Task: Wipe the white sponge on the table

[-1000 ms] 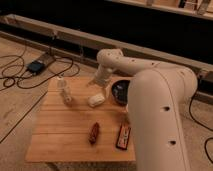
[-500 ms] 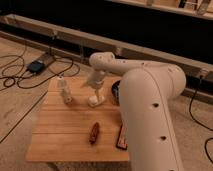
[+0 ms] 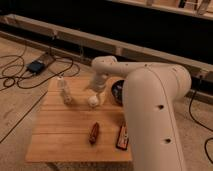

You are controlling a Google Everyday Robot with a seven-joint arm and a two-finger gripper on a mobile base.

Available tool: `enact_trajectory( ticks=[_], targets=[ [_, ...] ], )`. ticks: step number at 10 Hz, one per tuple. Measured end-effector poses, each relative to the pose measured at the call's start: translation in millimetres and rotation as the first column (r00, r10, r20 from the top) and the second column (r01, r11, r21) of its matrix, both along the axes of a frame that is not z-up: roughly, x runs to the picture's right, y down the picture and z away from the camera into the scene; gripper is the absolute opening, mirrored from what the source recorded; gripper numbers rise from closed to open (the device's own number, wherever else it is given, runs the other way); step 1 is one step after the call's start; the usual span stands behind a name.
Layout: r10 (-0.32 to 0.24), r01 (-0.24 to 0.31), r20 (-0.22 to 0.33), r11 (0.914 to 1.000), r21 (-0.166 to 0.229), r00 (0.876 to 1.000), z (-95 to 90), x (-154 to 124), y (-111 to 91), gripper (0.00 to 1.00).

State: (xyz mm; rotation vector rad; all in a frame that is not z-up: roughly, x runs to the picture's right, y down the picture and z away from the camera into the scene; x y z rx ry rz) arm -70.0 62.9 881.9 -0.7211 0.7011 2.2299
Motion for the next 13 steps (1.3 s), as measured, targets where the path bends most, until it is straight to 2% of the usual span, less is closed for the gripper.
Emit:
enact_trajectory(
  ticks=[3, 7, 10, 11, 13],
  targets=[
    [0.033, -0.033, -0.014, 0.9994, -0.013, 0.999, 9.6, -3, 16, 0.8],
    [0.111, -0.112, -0.041, 0.9935, -0.018, 0.993, 32.2, -2, 27, 0.8],
    [0.118, -0.118, -0.046, 0.9928, -0.018, 0.992, 35.6, -2, 29, 0.79],
    [0.116, -0.117, -0.047, 0.9929, -0.018, 0.992, 36.5, -1, 29, 0.76],
    [0.098, -0.099, -0.053, 0.9949, -0.019, 0.994, 42.6, -1, 33, 0.57]
  ],
)
